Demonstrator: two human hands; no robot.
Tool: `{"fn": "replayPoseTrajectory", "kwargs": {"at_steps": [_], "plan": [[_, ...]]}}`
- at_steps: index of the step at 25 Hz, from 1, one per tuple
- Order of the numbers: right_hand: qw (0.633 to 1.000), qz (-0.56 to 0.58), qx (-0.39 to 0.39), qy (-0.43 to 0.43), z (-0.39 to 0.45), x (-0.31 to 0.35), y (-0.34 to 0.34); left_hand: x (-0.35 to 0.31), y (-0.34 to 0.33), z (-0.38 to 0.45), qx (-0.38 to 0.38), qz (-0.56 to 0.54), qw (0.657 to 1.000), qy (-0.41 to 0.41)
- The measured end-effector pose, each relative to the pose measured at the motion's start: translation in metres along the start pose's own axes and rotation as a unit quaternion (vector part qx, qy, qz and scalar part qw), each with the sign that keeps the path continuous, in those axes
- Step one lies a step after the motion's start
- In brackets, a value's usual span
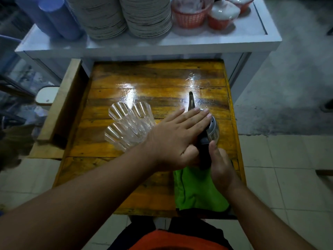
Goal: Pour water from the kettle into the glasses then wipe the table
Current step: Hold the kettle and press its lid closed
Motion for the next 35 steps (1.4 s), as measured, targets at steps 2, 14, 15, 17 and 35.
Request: {"fn": "replayPoseTrajectory", "kwargs": {"at_steps": [2,14,15,17,35], "plan": [[1.0,-0.003,-0.002,0.0,-0.014,0.014,-0.012,-0.004,0.017,-0.013,-0.008,-0.002,1.0,-0.002],[0.996,-0.04,0.071,-0.039,-0.09,0.03,-0.097,0.002,0.075,-0.126,-0.07,-0.053,0.996,-0.029],[0.995,-0.04,0.081,-0.048,-0.094,0.028,-0.104,0.005,0.076,-0.136,-0.075,-0.059,0.995,-0.026],[0.992,-0.04,0.097,-0.068,-0.099,0.024,-0.119,0.01,0.075,-0.157,-0.083,-0.076,0.994,-0.011],[0.972,-0.093,0.106,-0.188,-0.092,0.022,-0.18,0.066,0.049,-0.205,-0.048,-0.185,0.98,0.053]]}}
Point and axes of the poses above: each hand's wrist, its own z-axis towards the middle knuckle, its own y-axis out of the back of the hand, x = y × z, the point moved 4 cm from there along z, towards the middle knuckle, and after that the axes turned 4 degrees about -x, right-handed, at the moved point
